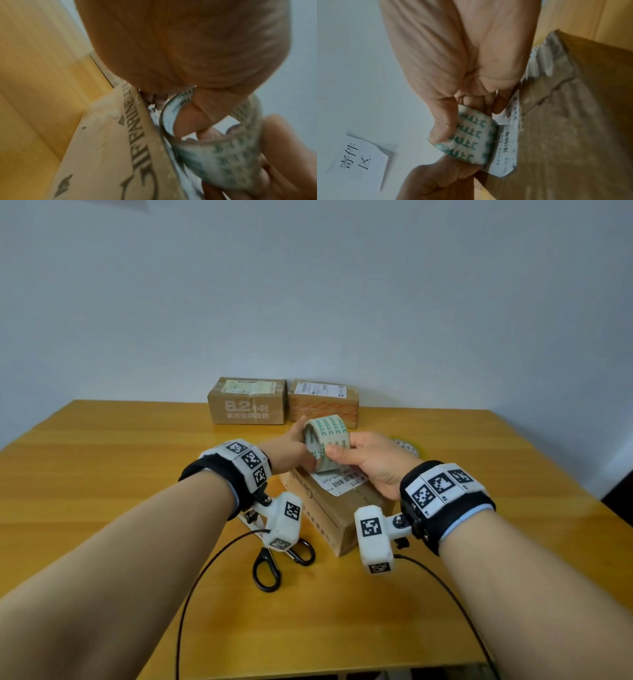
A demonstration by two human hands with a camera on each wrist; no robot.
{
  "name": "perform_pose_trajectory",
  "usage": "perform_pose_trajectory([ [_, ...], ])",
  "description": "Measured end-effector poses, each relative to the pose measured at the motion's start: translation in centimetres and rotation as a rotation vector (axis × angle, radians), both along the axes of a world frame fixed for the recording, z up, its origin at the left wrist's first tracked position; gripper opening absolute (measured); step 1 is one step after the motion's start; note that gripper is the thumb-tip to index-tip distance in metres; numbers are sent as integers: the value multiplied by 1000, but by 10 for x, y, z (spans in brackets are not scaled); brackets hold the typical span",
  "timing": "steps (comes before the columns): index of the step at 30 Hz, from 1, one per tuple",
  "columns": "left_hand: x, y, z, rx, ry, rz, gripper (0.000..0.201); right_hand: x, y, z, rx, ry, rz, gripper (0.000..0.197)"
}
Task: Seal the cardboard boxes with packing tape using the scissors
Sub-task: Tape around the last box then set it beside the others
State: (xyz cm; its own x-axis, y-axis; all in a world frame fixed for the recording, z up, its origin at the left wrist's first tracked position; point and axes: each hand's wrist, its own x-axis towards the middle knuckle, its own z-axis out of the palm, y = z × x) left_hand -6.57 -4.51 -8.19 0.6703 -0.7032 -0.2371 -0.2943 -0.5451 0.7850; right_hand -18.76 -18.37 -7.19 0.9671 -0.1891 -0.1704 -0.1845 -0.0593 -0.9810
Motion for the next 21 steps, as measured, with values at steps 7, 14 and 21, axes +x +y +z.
perform_pose_trajectory([
  [7,-12,-7,11,327,-158,-125,100,-20,-11,17,-112,36,-4,34],
  [14,-14,-11,12,535,-366,-265,108,-38,-14,26,-168,99,-39,38],
  [21,-24,-10,18,607,-430,-307,114,-50,-9,36,-264,154,-106,37],
])
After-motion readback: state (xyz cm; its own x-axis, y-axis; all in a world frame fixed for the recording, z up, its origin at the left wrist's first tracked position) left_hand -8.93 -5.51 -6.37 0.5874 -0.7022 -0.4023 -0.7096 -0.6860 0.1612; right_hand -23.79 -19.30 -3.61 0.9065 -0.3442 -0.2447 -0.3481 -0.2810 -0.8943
